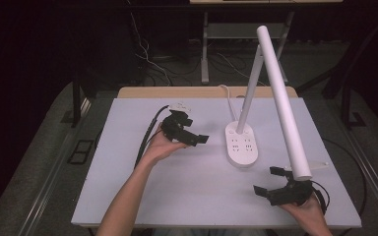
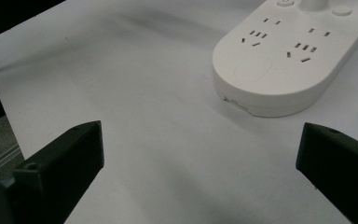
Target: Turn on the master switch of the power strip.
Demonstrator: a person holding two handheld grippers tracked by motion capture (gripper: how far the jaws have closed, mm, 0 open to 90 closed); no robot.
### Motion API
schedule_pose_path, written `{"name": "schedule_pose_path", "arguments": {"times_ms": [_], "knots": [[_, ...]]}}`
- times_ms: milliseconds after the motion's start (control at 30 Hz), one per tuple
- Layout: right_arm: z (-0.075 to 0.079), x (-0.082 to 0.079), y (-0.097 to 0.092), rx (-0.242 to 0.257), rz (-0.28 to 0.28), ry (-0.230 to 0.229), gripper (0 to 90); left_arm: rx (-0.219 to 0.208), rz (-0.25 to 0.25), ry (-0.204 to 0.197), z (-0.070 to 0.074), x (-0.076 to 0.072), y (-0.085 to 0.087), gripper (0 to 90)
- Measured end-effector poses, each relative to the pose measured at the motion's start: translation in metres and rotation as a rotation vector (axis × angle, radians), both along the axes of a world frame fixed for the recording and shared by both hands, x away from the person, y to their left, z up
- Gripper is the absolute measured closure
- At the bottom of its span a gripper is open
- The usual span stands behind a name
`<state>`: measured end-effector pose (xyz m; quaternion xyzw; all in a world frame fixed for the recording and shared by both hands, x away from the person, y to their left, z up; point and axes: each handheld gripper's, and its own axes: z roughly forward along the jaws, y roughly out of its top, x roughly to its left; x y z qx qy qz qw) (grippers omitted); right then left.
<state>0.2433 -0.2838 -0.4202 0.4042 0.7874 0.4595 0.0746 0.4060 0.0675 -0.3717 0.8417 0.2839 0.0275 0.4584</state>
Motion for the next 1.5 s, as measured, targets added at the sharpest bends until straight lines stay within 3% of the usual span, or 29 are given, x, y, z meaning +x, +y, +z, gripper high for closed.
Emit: {"name": "schedule_pose_path", "arguments": {"times_ms": [600,967,1500], "knots": [[0.000,0.000,-0.002,-0.003,-0.003,-0.009,0.3,0.026,0.036,0.040,-0.009,0.025,-0.014,5.5],[0.000,0.000,-0.004,-0.002,-0.007,-0.008,0.3,0.042,0.024,0.035,-0.009,0.037,-0.029,10.5],[0.000,0.001,-0.005,-0.004,-0.004,-0.010,0.3,0.011,-0.029,0.069,-0.002,0.046,-0.054,24.7]]}}
